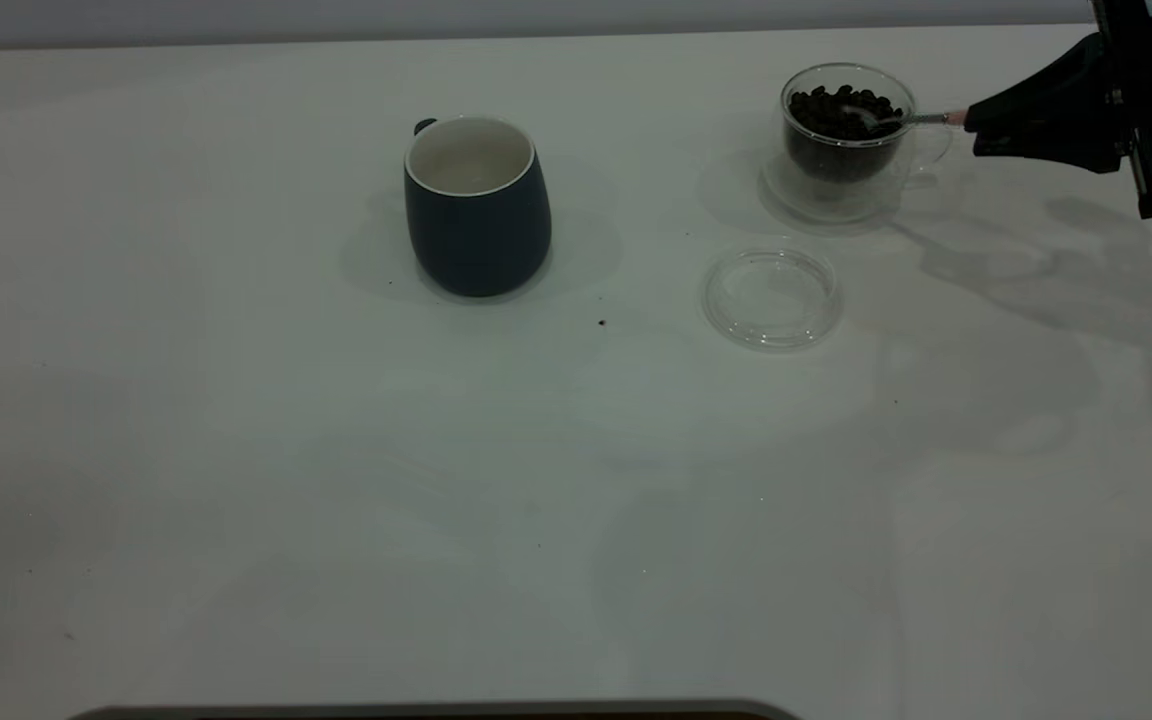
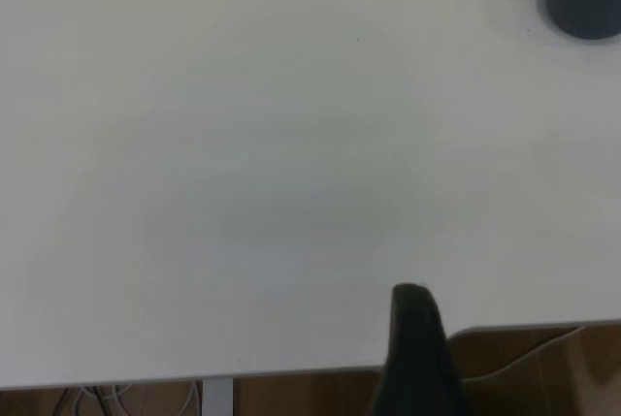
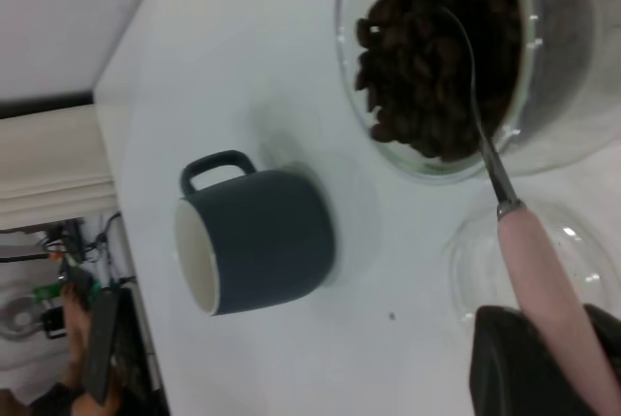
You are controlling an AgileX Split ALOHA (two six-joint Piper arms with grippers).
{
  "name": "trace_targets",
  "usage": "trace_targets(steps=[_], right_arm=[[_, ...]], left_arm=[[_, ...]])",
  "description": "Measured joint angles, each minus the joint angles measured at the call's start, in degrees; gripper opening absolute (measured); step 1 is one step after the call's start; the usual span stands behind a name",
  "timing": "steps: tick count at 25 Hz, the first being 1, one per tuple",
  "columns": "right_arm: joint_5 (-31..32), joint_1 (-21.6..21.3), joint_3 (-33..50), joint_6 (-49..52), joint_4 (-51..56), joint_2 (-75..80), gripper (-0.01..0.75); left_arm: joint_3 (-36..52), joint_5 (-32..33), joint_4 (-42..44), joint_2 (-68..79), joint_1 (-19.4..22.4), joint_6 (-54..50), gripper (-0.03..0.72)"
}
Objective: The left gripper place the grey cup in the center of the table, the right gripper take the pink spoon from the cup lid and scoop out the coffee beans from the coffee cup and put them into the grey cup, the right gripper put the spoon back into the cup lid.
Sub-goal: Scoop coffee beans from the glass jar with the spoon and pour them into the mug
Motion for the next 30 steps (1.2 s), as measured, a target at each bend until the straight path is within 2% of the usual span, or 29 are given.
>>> trace_targets(steps=[7,18,23,26,30], right_arm=[[2.28,-0.37,0.00,0.00,0.48,0.00,0.101],[10.00,-3.48,0.00,0.67,0.66,0.00,0.101],[10.73,-3.48,0.00,0.72,0.96,0.00,0.101],[10.73,-2.62,-0.01,0.84,1.53,0.00,0.101],[10.73,1.08,-0.06,0.89,3.23,0.00,0.101]], left_arm=[[0.00,0.00,0.00,0.00,0.00,0.00,0.586],[0.00,0.00,0.00,0.00,0.00,0.00,0.586],[0.00,0.00,0.00,0.00,0.00,0.07,0.586],[0.00,0.00,0.00,0.00,0.00,0.07,0.586],[0.00,0.00,0.00,0.00,0.00,0.07,0.586]])
